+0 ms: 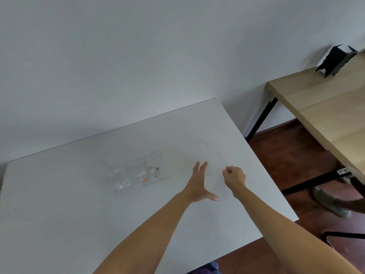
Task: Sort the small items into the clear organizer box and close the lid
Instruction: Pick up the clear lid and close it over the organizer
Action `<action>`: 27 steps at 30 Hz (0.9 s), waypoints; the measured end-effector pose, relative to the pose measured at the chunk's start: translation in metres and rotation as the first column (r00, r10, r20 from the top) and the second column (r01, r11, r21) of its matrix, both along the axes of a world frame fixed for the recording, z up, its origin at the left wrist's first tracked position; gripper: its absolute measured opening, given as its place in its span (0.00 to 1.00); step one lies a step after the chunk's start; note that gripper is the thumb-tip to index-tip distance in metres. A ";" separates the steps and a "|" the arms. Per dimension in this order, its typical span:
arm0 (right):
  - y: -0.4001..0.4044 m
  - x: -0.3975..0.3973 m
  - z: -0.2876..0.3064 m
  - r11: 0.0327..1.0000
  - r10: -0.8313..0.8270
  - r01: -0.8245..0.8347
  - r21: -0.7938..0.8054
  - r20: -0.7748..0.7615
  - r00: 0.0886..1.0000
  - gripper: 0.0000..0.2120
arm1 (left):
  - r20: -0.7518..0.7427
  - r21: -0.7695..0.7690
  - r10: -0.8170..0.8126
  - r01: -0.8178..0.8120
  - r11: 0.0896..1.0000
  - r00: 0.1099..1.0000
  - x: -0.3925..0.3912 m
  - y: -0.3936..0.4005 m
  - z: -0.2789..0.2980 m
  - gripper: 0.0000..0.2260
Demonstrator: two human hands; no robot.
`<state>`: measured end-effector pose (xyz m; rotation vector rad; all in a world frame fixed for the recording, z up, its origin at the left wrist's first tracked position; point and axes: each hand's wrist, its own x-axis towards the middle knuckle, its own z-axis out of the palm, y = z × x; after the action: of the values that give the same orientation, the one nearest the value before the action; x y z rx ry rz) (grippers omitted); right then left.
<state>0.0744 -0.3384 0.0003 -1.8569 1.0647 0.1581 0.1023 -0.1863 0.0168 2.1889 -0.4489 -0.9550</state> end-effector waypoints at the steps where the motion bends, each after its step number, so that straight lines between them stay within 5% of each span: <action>1: -0.001 0.000 0.002 0.999 -0.005 0.005 0.034 0.009 1.000 0.09 | 0.046 0.032 -0.048 0.047 0.998 0.998 -0.001 0.003 0.002 0.60; 7: 0.007 0.002 0.016 0.963 -0.020 0.009 0.269 0.039 0.999 0.07 | 0.367 0.229 -0.276 0.201 0.952 0.888 -0.007 0.021 0.017 0.61; 11: 0.018 0.006 0.028 0.947 0.003 -0.018 0.321 0.049 0.999 0.10 | 0.437 0.256 -0.262 0.160 0.953 0.861 -0.007 0.030 0.029 0.51; 20: 0.033 0.014 0.062 0.769 -0.103 -0.064 0.636 0.223 0.969 0.18 | 0.453 0.143 -0.161 0.107 0.984 0.877 0.001 0.065 0.034 0.31; 24: 0.040 0.024 0.071 0.746 -0.060 -0.153 0.648 0.294 0.954 0.21 | 0.505 0.043 -0.030 0.010 0.999 0.863 -0.002 0.077 0.041 0.22; 27: 0.045 0.031 0.070 0.838 0.045 -0.207 0.505 0.315 0.948 0.25 | 0.414 -0.164 0.142 -0.080 0.983 0.899 0.000 0.086 0.054 0.17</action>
<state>0.1056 -0.2934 0.0704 -1.3834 0.6060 0.2261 0.1020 -0.1005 0.0708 2.2585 -0.5667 -0.3633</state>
